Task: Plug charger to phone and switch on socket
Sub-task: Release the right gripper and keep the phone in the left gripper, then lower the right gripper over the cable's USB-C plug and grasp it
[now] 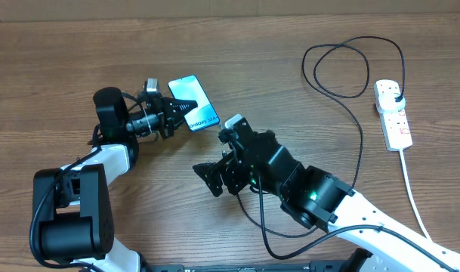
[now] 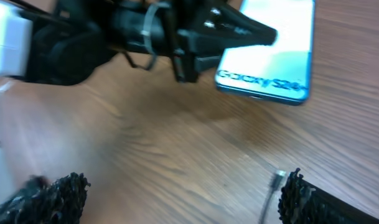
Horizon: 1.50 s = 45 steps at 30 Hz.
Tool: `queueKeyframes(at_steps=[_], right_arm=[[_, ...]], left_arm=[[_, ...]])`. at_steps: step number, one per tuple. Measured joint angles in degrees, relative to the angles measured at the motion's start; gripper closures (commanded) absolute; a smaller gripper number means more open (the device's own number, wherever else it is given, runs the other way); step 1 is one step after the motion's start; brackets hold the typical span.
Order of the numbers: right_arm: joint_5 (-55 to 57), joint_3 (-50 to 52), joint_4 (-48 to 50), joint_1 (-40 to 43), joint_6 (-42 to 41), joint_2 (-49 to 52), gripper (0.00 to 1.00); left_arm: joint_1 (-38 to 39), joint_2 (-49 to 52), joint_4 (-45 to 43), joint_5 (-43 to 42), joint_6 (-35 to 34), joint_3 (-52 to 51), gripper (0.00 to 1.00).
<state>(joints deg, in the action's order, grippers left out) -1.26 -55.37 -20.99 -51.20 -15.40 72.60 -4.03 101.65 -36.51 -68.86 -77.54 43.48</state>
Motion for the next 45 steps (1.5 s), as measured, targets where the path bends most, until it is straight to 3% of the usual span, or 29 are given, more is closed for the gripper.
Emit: queueKeyframes(at_steps=[11, 19, 26, 34, 38, 45], right_arm=[[7.87, -5.75, -6.34, 0.00, 1.73, 12.66, 0.04], [10.82, -9.22, -7.61, 0.00, 3.50, 21.33, 0.23], [11.37, -9.22, -6.69, 0.00, 3.65, 28.13, 0.25], [10.75, -9.22, -6.67, 0.68, 3.39, 31.61, 0.30], [8.02, -9.22, -6.62, 3.48, 3.34, 31.82, 0.38], [4.35, -9.22, -7.21, 6.08, 3.34, 32.92, 0.40]], left_arm=[[-1.73, 0.00, -0.24, -1.05, -0.02, 2.69, 0.96], [-6.05, 0.00, -0.35, -1.03, -0.02, 3.78, 0.96], [-7.69, 0.00, -0.35, -1.16, 0.15, 3.78, 0.96], [-7.69, 0.00, -0.35, -1.46, 0.20, 3.78, 0.96], [-7.69, 0.00, -0.33, -1.53, 0.20, 3.78, 0.96], [-7.69, 0.00, -0.35, -1.97, 0.22, 3.78, 0.96]])
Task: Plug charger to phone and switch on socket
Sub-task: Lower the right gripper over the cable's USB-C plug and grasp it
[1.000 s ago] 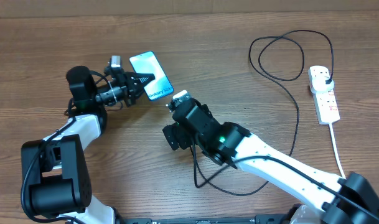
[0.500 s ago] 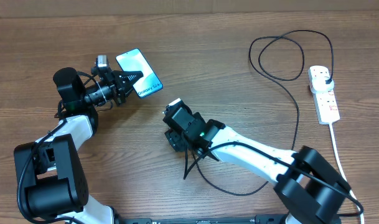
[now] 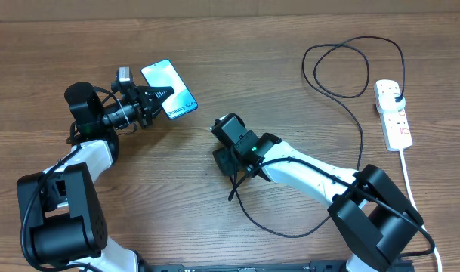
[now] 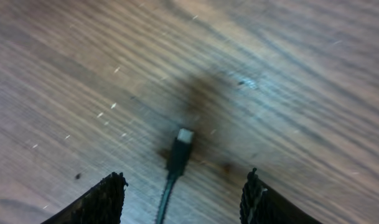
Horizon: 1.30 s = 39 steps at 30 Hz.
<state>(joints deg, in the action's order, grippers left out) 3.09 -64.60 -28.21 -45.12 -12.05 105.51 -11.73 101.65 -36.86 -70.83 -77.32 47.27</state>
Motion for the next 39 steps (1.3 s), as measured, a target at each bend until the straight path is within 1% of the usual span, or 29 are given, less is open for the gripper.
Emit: queueKeyframes(at_steps=[8, 16, 25, 32, 39], right_arm=[[-0.83, 0.00, -1.03, -0.31, 0.02, 0.26, 0.43], [-0.70, 0.00, -2.84, -1.07, 0.04, 0.33, 0.43], [-0.50, -0.33, -2.19, -2.49, 0.02, 0.59, 0.45], [-0.07, -0.68, -1.90, -2.49, -0.76, 3.69, 0.51], [0.44, -1.14, -1.81, -2.54, -1.36, 4.33, 0.65]], left_arm=[[0.00, 0.00, 0.00, -0.13, -0.02, 0.00, 0.96], [0.00, 0.00, 0.00, -0.13, -0.02, 0.00, 0.96], [0.00, 0.00, 0.00, -0.17, -0.02, 0.00, 0.96], [0.00, 0.00, 0.00, -0.59, -0.02, 0.00, 0.96], [0.00, 0.00, 0.00, -0.83, -0.02, 0.00, 0.96]])
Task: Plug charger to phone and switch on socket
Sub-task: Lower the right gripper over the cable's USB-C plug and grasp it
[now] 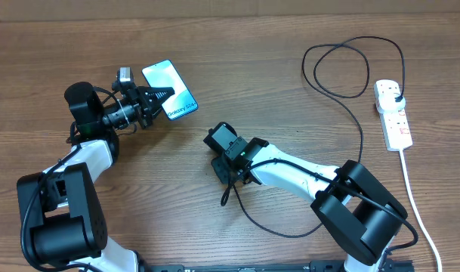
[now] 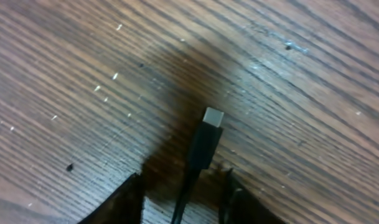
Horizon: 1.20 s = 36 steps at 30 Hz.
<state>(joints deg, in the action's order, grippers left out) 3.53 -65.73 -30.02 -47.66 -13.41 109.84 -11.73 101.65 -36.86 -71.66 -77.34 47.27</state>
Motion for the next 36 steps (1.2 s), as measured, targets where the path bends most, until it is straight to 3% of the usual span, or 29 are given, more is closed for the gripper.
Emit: queueKeyframes(at_steps=[19, 28, 36], right_arm=[[0.31, -0.07, -0.02, 0.00, -1.40, 0.20, 0.96], [-1.14, -0.07, 0.55, 0.09, -1.60, 0.28, 0.96], [-9.86, -2.93, -2.10, 3.61, -3.91, -0.09, 0.96]], left_arm=[[0.00, 0.00, 0.00, -0.37, 0.00, 0.00, 0.96], [0.00, 0.00, 0.00, -0.39, 0.00, 0.00, 0.96], [0.00, 0.00, 0.00, -0.61, 0.07, 0.00, 0.96]])
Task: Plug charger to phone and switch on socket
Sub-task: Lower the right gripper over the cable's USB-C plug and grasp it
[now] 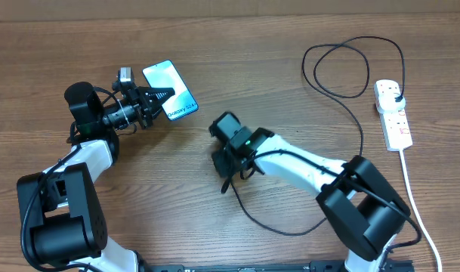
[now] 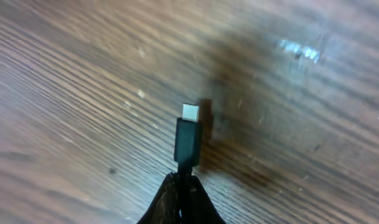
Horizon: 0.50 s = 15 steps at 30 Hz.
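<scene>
The phone (image 1: 170,91), its blue-white screen up, is held at its lower left edge by my left gripper (image 1: 155,102), shut on it at the table's upper left. My right gripper (image 1: 223,183) (image 2: 188,186) is shut on the black charger cable just behind its plug (image 2: 189,137). The plug, with a silver tip, sticks out past the fingertips and hangs slightly above the wood, casting a shadow. The cable (image 1: 343,83) runs right in loops to the white power strip (image 1: 392,115) at the right edge.
The wooden table (image 1: 290,30) stretches across the overhead view. The power strip's own white lead (image 1: 415,196) trails toward the lower right corner. A black cable loop (image 1: 275,227) lies in front of the right arm.
My right gripper was open around the plug lying on the wood; now it is shut on the cable behind the plug, which is lifted slightly. The left gripper and phone have not moved.
At first the left gripper held the phone near the centre with the right gripper open close by. Then the phone was further left, and the right gripper was open above the plug on the table. It was lower around the plug, and now grips the cable.
</scene>
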Tool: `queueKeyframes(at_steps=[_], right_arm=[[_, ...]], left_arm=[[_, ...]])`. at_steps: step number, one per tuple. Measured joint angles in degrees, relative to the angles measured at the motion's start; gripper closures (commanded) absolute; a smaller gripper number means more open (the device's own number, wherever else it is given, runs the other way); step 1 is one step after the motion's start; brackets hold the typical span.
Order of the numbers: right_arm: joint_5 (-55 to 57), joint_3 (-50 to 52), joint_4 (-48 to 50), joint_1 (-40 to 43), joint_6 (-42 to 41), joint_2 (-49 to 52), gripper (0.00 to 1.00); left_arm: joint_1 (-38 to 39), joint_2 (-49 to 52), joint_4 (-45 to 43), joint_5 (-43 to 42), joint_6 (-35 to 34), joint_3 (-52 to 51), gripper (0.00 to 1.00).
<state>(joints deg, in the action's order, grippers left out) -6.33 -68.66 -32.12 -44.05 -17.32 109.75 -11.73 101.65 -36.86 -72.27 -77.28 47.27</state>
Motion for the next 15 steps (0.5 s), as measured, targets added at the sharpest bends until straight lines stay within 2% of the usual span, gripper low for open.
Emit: queueKeyframes(at_steps=[9, 15], right_arm=[[-9.51, -0.57, -3.15, 3.32, -0.66, -10.21, 0.96], [-18.47, -0.66, -3.13, 3.96, -0.13, -11.39, 0.96]], left_arm=[[0.00, 0.00, 0.00, -0.20, 2.05, 0.00, 0.96], [0.39, 0.00, -0.02, -1.27, 4.07, 0.00, 0.96]])
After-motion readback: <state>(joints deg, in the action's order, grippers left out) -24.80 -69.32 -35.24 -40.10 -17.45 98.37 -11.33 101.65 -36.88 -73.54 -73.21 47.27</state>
